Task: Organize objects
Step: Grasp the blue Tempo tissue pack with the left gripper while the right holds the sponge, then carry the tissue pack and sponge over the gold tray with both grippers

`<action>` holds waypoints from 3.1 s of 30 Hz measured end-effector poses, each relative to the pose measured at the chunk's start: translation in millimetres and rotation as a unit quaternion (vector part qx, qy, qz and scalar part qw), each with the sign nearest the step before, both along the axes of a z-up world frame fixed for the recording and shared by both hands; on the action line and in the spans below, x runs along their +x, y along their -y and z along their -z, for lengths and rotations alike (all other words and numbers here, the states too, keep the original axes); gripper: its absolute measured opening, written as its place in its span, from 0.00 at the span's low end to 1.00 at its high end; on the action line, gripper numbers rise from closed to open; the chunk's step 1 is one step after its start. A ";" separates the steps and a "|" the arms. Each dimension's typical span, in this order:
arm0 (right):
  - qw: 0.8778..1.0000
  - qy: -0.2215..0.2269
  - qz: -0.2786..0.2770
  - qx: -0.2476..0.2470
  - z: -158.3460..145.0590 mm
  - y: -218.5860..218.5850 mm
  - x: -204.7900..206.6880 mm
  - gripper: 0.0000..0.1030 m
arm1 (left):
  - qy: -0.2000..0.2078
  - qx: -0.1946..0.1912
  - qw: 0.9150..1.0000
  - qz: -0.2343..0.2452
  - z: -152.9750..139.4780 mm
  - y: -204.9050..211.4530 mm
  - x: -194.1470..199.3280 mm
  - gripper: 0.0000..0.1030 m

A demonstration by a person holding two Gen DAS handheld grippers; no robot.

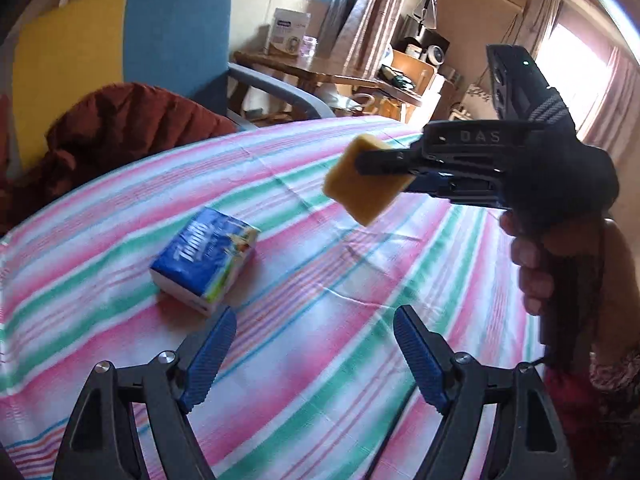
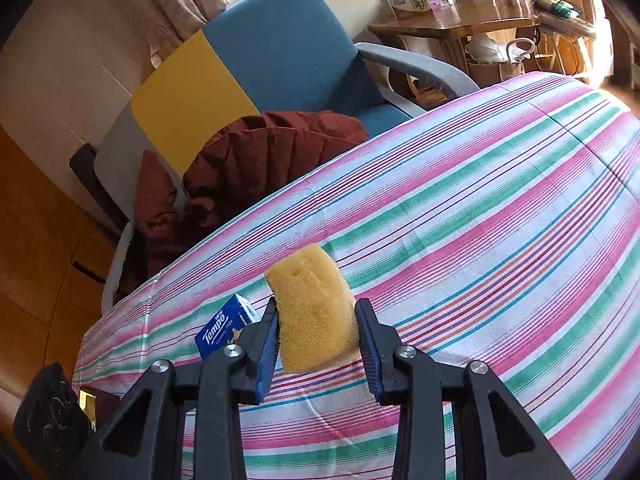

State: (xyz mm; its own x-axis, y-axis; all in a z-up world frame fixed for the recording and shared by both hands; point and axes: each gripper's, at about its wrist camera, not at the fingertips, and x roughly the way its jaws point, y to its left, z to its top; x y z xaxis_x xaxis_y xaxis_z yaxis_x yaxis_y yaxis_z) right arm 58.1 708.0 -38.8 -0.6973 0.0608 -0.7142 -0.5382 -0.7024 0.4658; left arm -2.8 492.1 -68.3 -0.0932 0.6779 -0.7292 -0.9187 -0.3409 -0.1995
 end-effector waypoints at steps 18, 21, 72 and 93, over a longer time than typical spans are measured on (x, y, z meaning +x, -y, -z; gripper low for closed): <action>1.000 0.002 -0.015 -0.016 2.6 2.2 -5.9 0.36 | -0.069 -0.059 0.992 -0.083 39.6 -44.4 -58.2 0.76; 1.000 0.005 -0.014 -0.013 3.3 3.1 -5.9 0.36 | -0.071 -0.057 0.991 -0.096 40.3 -41.2 -60.0 0.61; 0.950 0.059 -0.205 0.228 3.2 124.0 -39.3 0.36 | -0.041 0.043 0.975 -0.213 -3.6 220.9 53.6 0.52; 0.923 0.043 -0.260 0.280 1.2 172.2 -36.3 0.36 | -0.062 0.074 0.935 -0.341 -53.1 402.2 38.7 0.52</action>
